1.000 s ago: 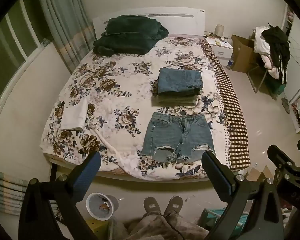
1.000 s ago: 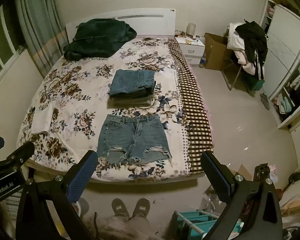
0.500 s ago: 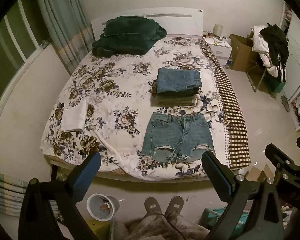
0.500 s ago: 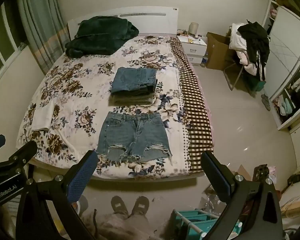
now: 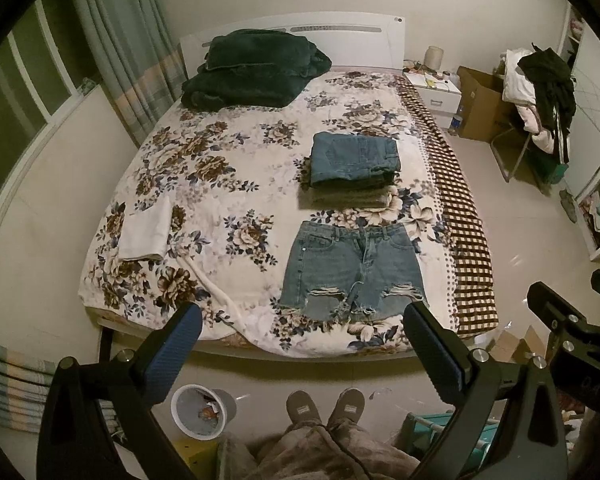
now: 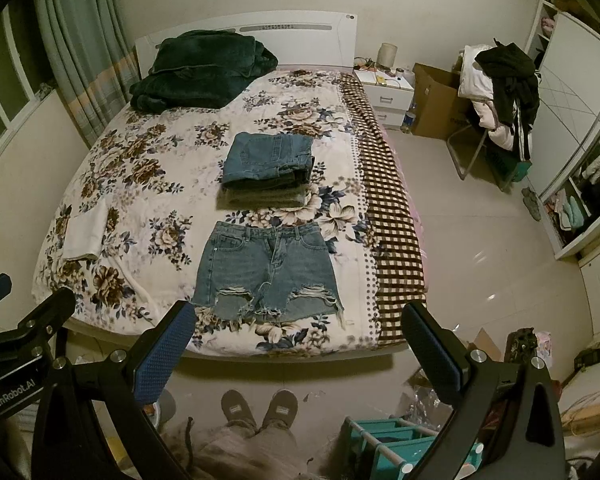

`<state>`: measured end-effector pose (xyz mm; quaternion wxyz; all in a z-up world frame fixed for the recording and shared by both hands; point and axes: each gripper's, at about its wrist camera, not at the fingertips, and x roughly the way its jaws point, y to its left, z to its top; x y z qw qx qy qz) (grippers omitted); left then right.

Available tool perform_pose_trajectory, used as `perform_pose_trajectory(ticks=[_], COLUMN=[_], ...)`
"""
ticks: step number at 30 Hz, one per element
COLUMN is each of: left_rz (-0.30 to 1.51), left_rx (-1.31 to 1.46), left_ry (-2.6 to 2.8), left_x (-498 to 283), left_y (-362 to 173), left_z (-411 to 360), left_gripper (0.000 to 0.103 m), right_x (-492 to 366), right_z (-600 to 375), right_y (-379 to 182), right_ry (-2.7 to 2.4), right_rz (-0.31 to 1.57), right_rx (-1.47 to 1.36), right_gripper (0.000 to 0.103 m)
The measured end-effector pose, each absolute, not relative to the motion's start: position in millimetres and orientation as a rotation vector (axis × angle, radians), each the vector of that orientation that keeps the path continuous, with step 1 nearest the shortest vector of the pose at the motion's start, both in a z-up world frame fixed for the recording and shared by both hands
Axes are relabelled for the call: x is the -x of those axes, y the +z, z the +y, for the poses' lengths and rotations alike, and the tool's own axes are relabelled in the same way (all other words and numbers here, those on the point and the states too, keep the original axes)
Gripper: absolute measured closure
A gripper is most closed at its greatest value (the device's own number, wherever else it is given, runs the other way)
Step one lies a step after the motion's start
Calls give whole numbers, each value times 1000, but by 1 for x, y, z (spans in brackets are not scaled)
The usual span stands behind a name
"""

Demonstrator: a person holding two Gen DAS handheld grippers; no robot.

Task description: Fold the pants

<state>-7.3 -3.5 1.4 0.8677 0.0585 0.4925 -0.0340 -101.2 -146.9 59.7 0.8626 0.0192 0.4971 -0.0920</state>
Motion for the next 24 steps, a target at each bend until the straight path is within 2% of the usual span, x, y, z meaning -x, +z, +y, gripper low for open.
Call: perform_pose_trajectory(ticks=[24], left_rz=[1007], left_rx=[-109], left_ry=[-75], left_x=[-2], left_y=[23], left_z=[-20], left_gripper=[0], right_x=[104], right_z=[-160], right_y=[72], right_ry=[-199], right_rz=[1026], right_rx=[-41], right_gripper=[0])
